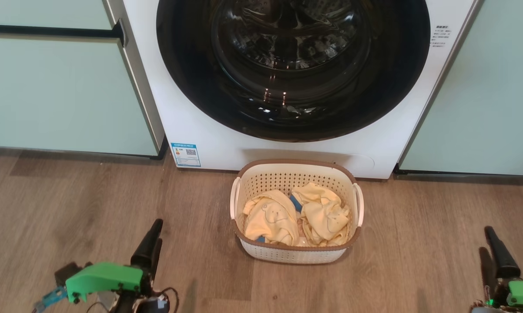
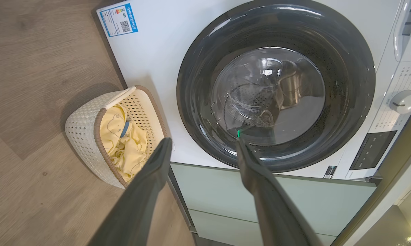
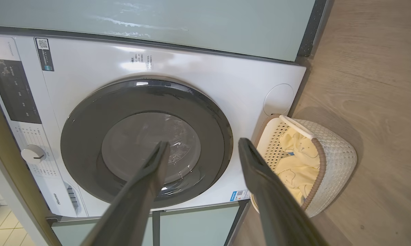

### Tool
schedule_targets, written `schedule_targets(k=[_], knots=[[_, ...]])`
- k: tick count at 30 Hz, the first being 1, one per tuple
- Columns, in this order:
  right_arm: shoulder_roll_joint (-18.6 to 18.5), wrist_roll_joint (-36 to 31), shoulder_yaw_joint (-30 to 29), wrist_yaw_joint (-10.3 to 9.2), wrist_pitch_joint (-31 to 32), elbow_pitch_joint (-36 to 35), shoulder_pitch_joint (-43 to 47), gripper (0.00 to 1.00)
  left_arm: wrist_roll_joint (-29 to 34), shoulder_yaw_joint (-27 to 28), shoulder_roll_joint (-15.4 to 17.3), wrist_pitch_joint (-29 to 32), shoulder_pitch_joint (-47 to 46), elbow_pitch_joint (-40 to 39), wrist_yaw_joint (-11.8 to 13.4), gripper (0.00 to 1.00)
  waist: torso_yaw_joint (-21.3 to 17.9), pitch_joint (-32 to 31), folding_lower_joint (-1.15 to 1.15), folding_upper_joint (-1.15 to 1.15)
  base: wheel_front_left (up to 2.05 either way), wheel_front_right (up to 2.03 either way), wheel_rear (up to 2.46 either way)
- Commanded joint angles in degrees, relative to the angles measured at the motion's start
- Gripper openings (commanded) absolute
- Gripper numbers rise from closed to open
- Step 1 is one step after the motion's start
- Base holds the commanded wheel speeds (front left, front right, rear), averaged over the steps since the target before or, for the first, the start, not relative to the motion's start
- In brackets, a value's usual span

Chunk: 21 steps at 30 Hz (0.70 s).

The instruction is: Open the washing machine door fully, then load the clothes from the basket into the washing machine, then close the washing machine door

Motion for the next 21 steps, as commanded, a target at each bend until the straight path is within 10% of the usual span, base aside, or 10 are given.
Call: schedule_targets(k=[1,21], knots=[[-1.96,-1.34,0.39,-0.04,-0.96,-1.66,-3.36,1.0,1.55,0.03,1.36,-0.6,-3.48,-1.67,-0.16,1.0,0.02,-0.01,0.0,0.0,0.0,0.0,0.0],[-3.17,-29.33,-0.29,-0.07,-5.65,-0.53,-5.45,1.0,28.68,0.41,1.68,-4.45,-4.91,-3.69,1.96,1.0,-0.08,0.14,0.0,0.0,0.0,0.0,0.0]])
